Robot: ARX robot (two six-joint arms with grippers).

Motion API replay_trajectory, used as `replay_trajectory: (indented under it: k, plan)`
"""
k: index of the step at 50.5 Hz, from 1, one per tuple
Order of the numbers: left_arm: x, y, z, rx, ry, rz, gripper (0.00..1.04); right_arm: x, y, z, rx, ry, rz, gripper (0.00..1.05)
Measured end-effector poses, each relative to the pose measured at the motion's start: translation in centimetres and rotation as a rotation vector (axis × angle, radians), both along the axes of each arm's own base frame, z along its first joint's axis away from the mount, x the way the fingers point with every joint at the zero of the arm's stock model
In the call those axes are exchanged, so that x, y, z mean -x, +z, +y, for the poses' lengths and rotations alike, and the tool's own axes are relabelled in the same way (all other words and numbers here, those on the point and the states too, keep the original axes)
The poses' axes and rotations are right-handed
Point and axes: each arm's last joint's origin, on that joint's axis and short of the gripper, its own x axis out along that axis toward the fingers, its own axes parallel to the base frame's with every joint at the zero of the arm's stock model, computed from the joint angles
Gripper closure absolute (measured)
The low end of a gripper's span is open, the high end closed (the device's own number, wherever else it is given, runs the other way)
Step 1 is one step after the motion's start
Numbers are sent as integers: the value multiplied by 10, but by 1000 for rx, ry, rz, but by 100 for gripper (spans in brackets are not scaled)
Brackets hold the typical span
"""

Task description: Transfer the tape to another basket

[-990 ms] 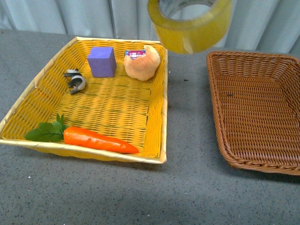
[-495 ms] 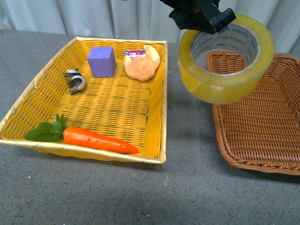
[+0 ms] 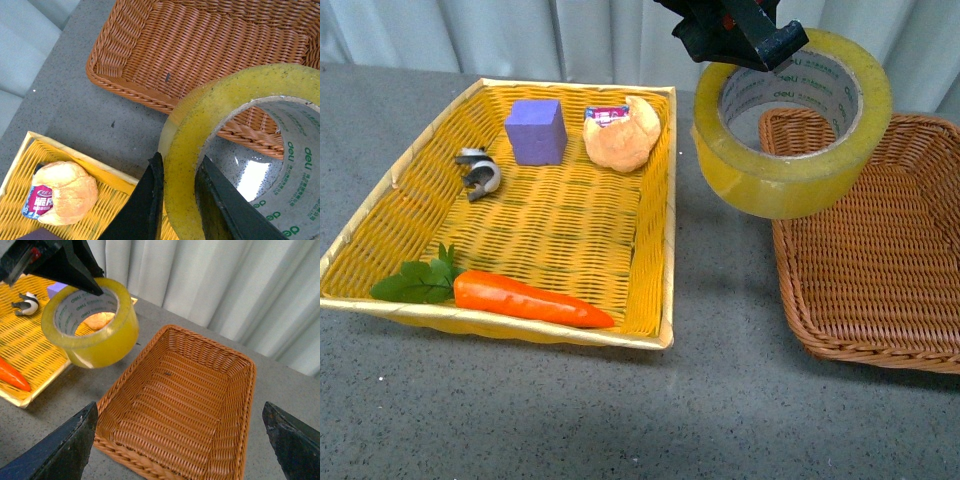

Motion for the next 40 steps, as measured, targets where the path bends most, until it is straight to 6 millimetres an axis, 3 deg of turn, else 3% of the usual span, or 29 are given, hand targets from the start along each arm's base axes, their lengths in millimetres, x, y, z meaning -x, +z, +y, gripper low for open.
replay_trajectory:
  k: [8, 17, 26, 34, 40]
  plan:
    - [0, 0, 0, 0, 0, 0, 89, -52, 33, 5, -29, 60, 136, 9]
    - [0, 0, 0, 0, 0, 0, 89, -100, 41, 19, -86, 135, 265, 9]
    - [0, 0, 0, 0, 0, 0, 89, -135, 36, 44, -128, 159, 405, 9]
    - [0, 0, 0, 0, 0, 0, 89, -161, 15, 62, -120, 82, 487, 9]
    - [0, 0, 0, 0, 1, 0, 89, -170, 0, 66, -117, 33, 520, 10]
